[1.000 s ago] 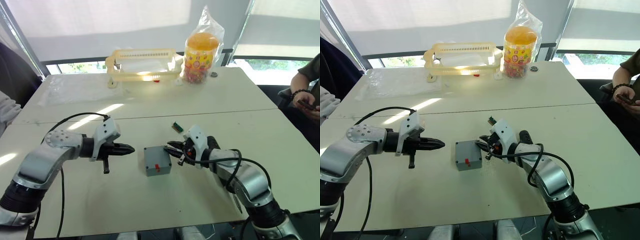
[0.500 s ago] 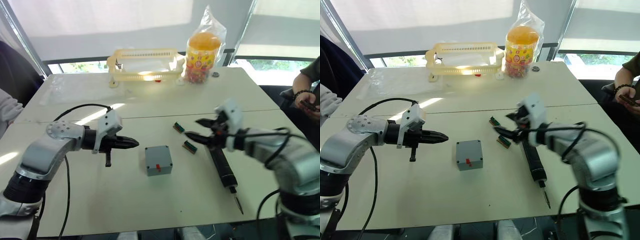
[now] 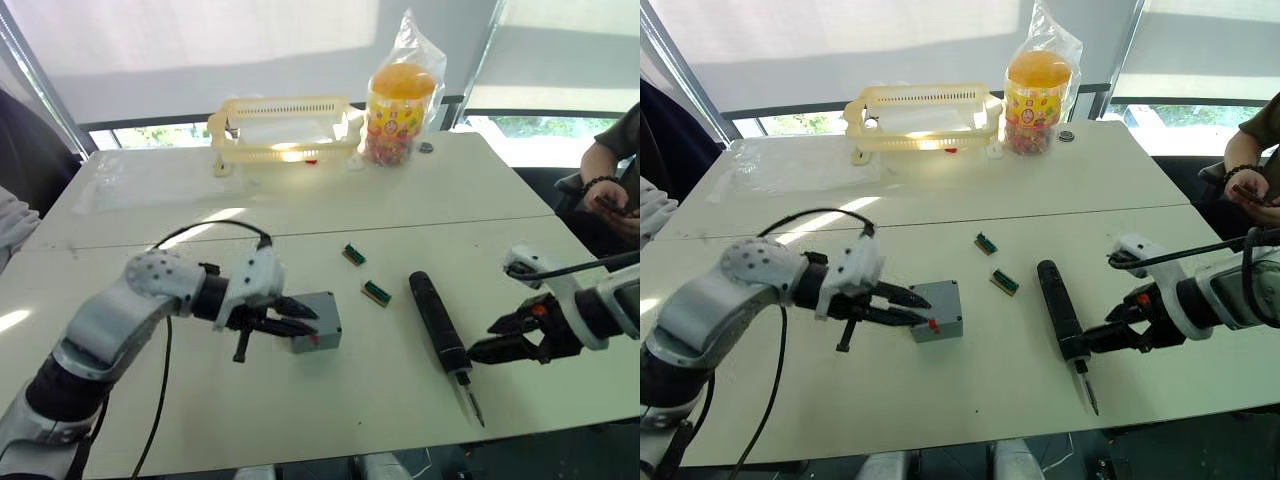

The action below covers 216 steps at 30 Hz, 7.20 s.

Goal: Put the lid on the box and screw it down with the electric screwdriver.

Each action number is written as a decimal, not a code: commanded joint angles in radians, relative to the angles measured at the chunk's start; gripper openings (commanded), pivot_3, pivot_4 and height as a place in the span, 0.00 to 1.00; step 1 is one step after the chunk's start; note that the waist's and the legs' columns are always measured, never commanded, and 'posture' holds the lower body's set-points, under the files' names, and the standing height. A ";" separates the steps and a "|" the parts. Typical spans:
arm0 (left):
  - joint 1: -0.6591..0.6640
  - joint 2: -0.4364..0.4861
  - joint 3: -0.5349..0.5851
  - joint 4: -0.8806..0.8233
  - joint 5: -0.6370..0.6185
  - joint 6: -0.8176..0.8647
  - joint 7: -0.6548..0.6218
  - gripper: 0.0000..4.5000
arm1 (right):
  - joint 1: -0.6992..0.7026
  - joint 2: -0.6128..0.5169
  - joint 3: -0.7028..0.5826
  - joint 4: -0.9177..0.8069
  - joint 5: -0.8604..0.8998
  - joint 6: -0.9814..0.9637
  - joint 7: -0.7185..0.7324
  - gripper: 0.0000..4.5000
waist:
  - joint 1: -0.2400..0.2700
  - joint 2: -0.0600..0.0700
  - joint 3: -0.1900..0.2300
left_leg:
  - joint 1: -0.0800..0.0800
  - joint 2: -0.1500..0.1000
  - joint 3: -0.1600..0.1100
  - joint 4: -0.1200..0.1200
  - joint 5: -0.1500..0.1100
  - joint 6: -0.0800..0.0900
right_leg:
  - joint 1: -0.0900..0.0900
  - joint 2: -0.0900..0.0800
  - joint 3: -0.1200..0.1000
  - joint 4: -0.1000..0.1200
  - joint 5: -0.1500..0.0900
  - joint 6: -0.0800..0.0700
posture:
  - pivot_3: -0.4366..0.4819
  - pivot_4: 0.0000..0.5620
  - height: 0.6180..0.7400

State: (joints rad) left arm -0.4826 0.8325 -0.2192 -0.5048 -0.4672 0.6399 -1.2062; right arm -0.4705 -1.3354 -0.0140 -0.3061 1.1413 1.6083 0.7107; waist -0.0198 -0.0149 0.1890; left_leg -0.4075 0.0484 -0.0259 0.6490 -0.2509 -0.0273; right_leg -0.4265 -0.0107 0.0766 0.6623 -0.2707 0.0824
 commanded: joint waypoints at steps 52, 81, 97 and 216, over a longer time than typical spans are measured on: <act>-0.203 -0.027 0.109 0.381 -0.098 0.047 -0.049 0.21 | -0.037 0.528 -0.227 -0.268 0.003 -1.011 -0.900 0.38 | -0.024 0.005 0.003 | -0.002 0.001 0.001 -0.002 -0.002 0.003 | -0.004 0.003 0.003 0.000 0.000 0.004 | 0.48 0.27 1.00; 0.053 -0.158 0.014 0.231 0.096 -0.087 0.204 0.21 | 0.177 0.998 0.182 -0.347 -0.644 -1.301 -0.451 0.38 | 0.001 0.004 0.002 | -0.001 0.000 0.001 0.000 -0.001 0.002 | -0.003 0.001 0.002 0.003 0.000 0.003 | 0.48 0.27 1.00; 0.092 -0.160 -0.042 0.307 0.183 -0.186 0.189 0.21 | 0.243 1.103 0.193 -0.208 -0.784 -1.411 -0.369 0.38 | 0.002 0.004 0.000 | 0.001 0.000 0.001 0.000 -0.001 0.002 | 0.000 0.001 0.002 0.003 0.000 0.003 | 0.48 0.27 1.00; 0.096 -0.173 -0.070 0.306 0.259 -0.207 0.199 0.21 | 0.280 1.121 0.238 0.151 -0.989 -1.561 -0.170 0.38 | -0.001 0.000 -0.025 | 0.020 0.000 0.002 -0.004 -0.002 0.003 | 0.018 0.000 0.002 0.000 -0.006 -0.002 | 0.48 0.27 1.00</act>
State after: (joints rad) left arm -0.4062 0.6477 -0.2556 -0.2123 -0.2435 0.4120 -1.0000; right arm -0.2153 -0.1996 0.2058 -0.2185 0.1782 0.0131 0.5361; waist -0.0206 -0.0147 0.1639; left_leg -0.3876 0.0487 -0.0244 0.6450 -0.2530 -0.0246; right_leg -0.4086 -0.0104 0.0785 0.6625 -0.2765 0.0802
